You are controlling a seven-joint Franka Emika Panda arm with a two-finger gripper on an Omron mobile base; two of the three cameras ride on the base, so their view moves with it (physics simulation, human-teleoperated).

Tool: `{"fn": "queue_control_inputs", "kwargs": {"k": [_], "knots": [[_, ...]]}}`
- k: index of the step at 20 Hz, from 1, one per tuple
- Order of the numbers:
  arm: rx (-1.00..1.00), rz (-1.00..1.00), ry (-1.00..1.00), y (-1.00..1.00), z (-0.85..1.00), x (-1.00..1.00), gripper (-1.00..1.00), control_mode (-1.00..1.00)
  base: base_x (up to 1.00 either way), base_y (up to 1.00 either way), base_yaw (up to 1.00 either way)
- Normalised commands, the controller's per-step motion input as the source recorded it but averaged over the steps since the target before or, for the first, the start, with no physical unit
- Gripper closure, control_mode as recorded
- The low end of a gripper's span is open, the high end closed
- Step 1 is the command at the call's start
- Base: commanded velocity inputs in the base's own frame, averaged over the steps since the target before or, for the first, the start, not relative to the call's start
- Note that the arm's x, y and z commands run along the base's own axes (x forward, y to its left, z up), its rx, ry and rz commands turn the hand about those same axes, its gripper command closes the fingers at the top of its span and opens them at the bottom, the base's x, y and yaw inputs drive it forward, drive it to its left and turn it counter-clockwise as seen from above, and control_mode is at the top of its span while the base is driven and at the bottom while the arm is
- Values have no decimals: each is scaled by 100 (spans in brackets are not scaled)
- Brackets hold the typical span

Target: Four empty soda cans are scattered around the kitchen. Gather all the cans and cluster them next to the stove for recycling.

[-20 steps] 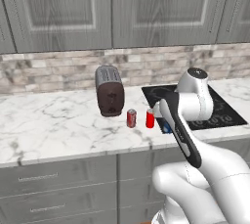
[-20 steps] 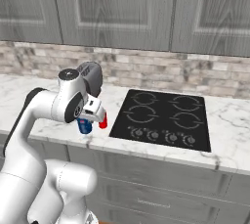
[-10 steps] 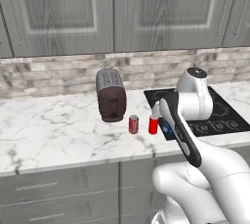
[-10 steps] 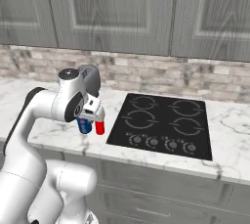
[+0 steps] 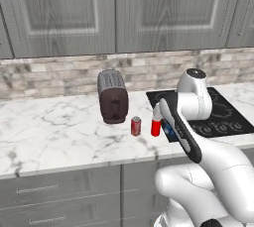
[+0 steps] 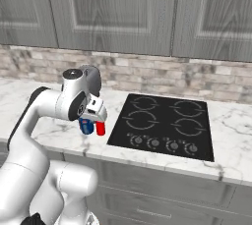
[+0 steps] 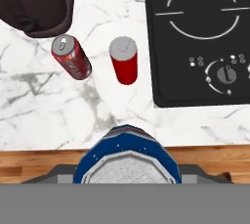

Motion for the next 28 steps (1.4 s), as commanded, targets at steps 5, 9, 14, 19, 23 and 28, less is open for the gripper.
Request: {"fn": "queue_control_inputs", "kwargs": {"k": [5, 9, 14, 19, 23, 28], "knots": [[0, 0, 4, 4, -19, 20, 100, -100, 0, 0, 0], [-1, 0, 3, 9, -33, 15, 100, -100, 0, 0, 0], [-1, 0, 0, 4, -24, 9, 100, -100, 0, 0, 0], [0, 0, 0, 0, -15, 14, 100, -100, 0, 0, 0], [-1, 0, 0, 0, -21, 13, 100, -100, 0, 0, 0], [-1, 0, 0, 0, -21, 12, 100, -100, 0, 0, 0]]}}
